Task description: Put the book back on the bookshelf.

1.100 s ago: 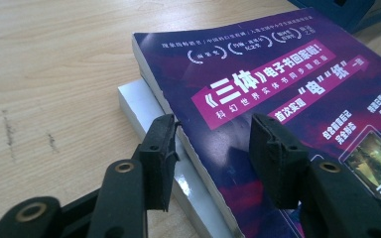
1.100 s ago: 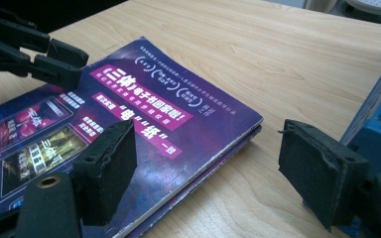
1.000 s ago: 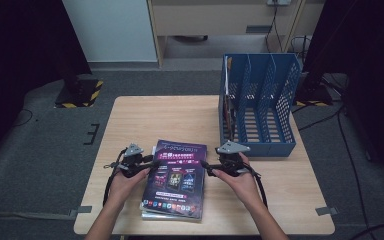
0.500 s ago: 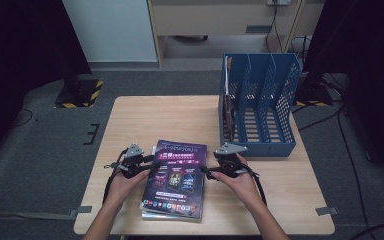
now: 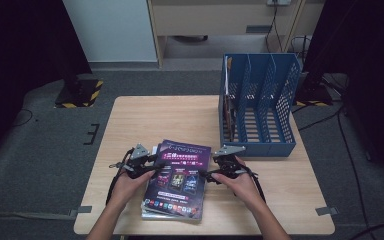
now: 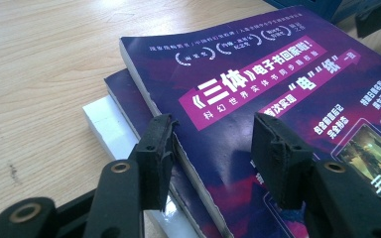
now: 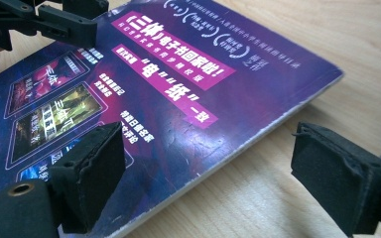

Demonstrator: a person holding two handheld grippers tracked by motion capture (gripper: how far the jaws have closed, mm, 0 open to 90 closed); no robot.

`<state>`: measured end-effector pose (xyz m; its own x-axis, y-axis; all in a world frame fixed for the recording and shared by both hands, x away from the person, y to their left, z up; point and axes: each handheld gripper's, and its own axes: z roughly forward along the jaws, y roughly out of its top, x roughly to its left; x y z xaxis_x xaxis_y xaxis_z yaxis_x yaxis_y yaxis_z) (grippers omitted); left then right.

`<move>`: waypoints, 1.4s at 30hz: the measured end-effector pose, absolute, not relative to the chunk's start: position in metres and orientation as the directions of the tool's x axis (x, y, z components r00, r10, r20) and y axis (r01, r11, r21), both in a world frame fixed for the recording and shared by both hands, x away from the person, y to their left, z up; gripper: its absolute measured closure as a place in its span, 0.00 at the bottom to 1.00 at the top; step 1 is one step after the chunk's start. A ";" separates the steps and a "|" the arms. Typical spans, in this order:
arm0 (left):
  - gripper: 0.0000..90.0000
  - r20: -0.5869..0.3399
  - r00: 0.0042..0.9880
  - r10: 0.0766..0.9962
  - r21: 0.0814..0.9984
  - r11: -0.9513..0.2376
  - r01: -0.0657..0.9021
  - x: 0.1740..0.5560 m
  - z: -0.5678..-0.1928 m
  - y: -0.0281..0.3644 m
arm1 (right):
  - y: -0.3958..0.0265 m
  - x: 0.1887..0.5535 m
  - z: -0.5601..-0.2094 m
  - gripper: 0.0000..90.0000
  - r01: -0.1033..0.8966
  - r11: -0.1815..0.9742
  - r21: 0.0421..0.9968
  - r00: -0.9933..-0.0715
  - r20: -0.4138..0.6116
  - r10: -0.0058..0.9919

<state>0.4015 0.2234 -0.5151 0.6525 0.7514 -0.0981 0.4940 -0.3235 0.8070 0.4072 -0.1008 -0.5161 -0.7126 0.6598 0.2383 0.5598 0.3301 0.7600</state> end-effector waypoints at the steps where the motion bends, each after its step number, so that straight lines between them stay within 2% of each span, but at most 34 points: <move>1: 0.56 -0.099 0.656 0.749 0.807 -0.326 0.493 0.401 -0.515 0.222 | -0.100 0.407 -0.517 0.16 0.564 0.329 0.758 -0.711 0.243 0.660; 26: 0.55 -0.111 0.655 0.747 0.811 -0.312 0.494 0.400 -0.517 0.221 | -0.097 0.412 -0.529 0.14 0.624 0.300 0.722 -0.690 0.328 0.645; 33: 0.54 -0.122 0.651 0.749 0.811 -0.303 0.500 0.400 -0.518 0.221 | -0.097 0.411 -0.520 0.18 0.592 0.290 0.752 -0.695 0.295 0.656; 42: 0.54 -0.122 0.649 0.751 0.809 -0.303 0.503 0.399 -0.517 0.223 | -0.096 0.408 -0.506 0.19 0.575 0.208 0.791 -0.691 0.333 0.641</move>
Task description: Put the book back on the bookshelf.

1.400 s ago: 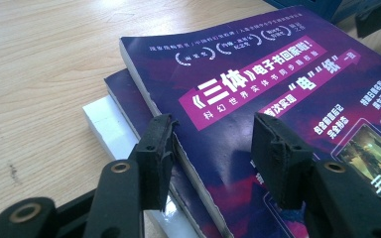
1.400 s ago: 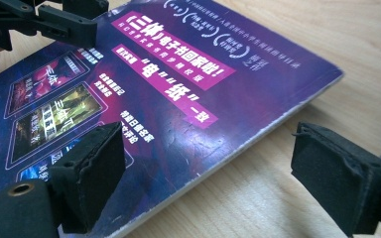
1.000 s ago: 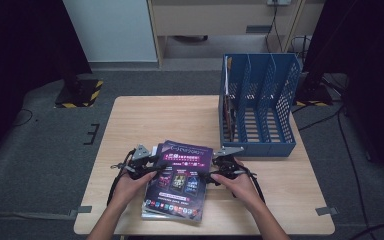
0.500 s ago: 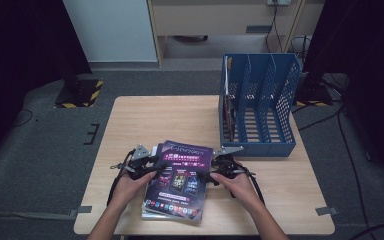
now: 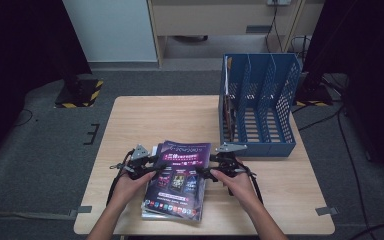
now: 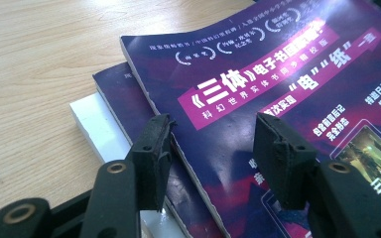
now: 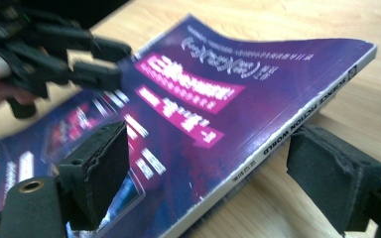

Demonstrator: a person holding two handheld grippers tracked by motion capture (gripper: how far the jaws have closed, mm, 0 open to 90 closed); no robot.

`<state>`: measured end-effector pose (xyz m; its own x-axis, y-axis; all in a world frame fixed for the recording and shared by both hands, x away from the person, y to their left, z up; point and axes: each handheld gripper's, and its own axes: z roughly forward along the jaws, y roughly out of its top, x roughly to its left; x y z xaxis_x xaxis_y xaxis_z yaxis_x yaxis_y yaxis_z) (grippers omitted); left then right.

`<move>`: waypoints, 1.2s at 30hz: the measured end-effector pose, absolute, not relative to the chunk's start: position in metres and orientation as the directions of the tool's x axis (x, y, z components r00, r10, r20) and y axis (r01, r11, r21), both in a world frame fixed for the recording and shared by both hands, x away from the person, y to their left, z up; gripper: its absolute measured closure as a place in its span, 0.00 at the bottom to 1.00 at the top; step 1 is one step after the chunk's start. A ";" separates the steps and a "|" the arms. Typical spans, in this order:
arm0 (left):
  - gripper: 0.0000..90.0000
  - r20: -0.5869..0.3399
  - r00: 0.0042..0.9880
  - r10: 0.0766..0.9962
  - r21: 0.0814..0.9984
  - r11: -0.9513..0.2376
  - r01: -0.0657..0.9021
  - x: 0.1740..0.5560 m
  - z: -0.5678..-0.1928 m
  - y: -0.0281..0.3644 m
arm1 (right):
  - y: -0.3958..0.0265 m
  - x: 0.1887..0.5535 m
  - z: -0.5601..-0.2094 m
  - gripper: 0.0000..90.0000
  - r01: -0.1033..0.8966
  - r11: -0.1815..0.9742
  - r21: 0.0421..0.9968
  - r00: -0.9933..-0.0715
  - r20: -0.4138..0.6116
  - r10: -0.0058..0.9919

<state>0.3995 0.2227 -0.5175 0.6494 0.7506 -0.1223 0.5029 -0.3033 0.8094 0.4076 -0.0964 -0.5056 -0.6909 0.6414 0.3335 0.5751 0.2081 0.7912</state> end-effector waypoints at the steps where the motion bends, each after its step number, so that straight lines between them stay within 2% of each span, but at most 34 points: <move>1: 0.54 -0.123 0.650 0.750 0.809 -0.303 0.503 0.400 -0.518 0.223 | -0.096 0.407 -0.504 0.19 0.576 0.195 0.794 -0.689 0.343 0.639; 12: 0.52 -0.122 0.653 0.748 0.810 -0.306 0.501 0.400 -0.518 0.224 | -0.087 0.409 -0.492 0.21 0.545 0.143 0.826 -0.700 0.355 0.620; 31: 0.52 -0.113 0.656 0.746 0.812 -0.311 0.494 0.399 -0.518 0.224 | -0.066 0.419 -0.492 0.18 0.556 0.175 0.812 -0.690 0.335 0.642; 36: 0.50 -0.111 0.656 0.746 0.813 -0.312 0.492 0.398 -0.518 0.223 | -0.062 0.424 -0.488 0.18 0.568 0.174 0.804 -0.686 0.346 0.640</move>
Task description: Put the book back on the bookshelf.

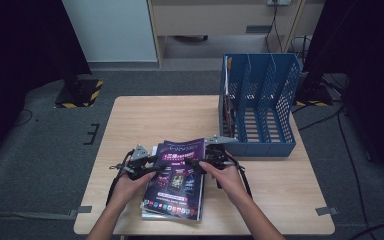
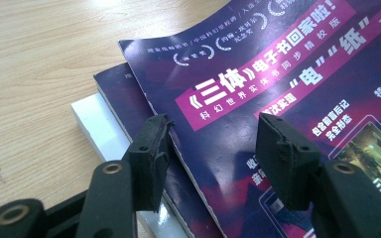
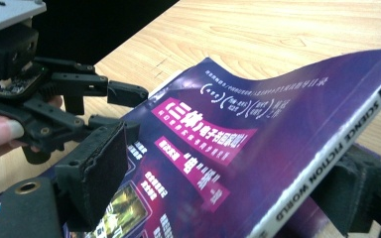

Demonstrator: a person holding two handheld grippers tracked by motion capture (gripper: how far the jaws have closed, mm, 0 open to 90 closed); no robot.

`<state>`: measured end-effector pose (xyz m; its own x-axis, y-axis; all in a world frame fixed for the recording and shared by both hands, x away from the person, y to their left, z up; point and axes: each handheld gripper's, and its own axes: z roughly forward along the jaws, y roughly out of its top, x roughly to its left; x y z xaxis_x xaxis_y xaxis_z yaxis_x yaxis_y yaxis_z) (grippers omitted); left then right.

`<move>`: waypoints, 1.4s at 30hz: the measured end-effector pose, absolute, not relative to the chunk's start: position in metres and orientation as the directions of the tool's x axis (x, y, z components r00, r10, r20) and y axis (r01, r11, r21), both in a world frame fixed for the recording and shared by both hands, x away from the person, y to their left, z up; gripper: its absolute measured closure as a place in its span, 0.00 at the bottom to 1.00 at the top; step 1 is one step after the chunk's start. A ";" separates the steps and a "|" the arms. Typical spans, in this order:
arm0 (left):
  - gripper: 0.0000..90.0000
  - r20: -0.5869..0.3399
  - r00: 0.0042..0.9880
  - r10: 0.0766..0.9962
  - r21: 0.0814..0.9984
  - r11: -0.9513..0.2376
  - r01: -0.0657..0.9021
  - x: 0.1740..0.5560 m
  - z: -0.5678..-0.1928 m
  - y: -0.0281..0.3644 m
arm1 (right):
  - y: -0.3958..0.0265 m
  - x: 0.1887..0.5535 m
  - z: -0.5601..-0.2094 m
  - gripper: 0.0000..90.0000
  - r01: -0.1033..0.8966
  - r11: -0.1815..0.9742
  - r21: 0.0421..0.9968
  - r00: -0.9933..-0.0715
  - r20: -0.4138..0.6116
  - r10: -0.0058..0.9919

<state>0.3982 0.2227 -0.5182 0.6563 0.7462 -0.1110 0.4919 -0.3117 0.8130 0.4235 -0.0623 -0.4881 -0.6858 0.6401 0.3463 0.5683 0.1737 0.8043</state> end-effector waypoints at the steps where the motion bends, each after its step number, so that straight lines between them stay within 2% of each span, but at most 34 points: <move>1: 0.50 -0.109 0.656 0.747 0.812 -0.314 0.492 0.398 -0.518 0.222 | -0.061 0.424 -0.487 0.18 0.572 0.175 0.802 -0.683 0.347 0.642; 11: 0.49 -0.109 0.656 0.747 0.813 -0.313 0.491 0.398 -0.518 0.223 | -0.050 0.429 -0.481 0.16 0.572 0.256 0.779 -0.696 0.296 0.654; 25: 0.48 -0.108 0.657 0.746 0.814 -0.313 0.490 0.398 -0.518 0.222 | -0.041 0.435 -0.489 0.20 0.603 0.278 0.747 -0.674 0.292 0.678; 37: 0.48 -0.101 0.659 0.746 0.813 -0.320 0.486 0.397 -0.518 0.222 | -0.031 0.438 -0.494 0.28 0.625 0.256 0.738 -0.651 0.312 0.692; 42: 0.46 -0.102 0.661 0.743 0.812 -0.322 0.487 0.397 -0.518 0.222 | -0.029 0.439 -0.494 0.38 0.631 0.250 0.734 -0.635 0.304 0.710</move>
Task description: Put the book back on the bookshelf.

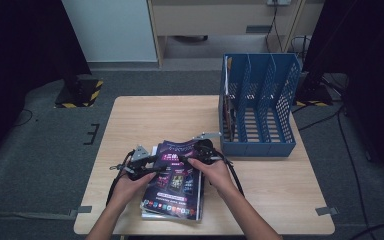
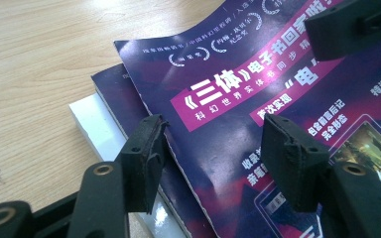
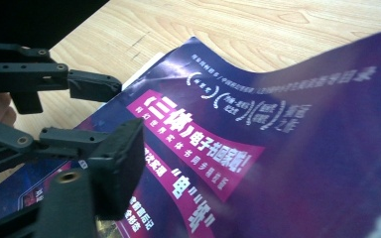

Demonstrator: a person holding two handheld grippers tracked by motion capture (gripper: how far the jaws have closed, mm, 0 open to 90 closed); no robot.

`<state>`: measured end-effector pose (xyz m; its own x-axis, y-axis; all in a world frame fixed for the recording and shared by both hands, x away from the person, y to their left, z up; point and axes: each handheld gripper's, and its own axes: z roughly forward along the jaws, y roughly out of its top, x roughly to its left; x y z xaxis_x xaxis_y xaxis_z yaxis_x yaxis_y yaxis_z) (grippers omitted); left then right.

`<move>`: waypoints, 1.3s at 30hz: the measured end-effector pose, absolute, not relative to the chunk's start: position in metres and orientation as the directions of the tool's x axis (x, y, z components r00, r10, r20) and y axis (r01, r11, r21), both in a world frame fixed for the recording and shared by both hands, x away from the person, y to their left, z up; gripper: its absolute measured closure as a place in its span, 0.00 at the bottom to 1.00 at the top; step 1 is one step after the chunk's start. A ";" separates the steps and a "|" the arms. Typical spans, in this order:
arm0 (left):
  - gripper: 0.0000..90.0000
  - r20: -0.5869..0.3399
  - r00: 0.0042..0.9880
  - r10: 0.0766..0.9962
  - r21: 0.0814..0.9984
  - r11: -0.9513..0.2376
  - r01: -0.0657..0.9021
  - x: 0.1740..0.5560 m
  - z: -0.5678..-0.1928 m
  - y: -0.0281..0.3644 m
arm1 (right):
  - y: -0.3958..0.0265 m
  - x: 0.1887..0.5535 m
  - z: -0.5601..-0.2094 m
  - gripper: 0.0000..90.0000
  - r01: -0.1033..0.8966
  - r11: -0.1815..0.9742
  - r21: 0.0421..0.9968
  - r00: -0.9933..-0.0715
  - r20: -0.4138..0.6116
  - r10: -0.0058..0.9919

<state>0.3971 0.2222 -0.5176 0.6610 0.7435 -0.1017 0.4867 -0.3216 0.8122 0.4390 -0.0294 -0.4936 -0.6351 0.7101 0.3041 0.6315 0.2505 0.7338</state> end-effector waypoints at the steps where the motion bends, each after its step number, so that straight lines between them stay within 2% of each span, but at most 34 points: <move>1: 0.46 -0.103 0.662 0.743 0.811 -0.323 0.488 0.397 -0.517 0.222 | -0.030 0.439 -0.493 0.42 0.639 0.239 0.731 -0.624 0.311 0.717; 8: 0.41 -0.130 0.662 0.738 0.808 -0.309 0.502 0.398 -0.516 0.224 | -0.031 0.440 -0.487 0.64 0.641 0.181 0.746 -0.591 0.329 0.737; 14: 0.42 -0.183 0.648 0.739 0.833 -0.233 0.501 0.399 -0.509 0.236 | -0.033 0.438 -0.471 0.83 0.577 0.146 0.804 -0.616 0.310 0.724; 27: 0.36 -0.231 0.626 0.745 0.841 -0.171 0.513 0.400 -0.506 0.244 | -0.027 0.433 -0.438 0.87 0.446 0.195 0.874 -0.688 0.196 0.699; 39: 0.33 -0.243 0.656 0.714 0.833 -0.192 0.518 0.399 -0.508 0.239 | -0.029 0.429 -0.415 0.89 0.314 0.183 0.932 -0.729 0.114 0.675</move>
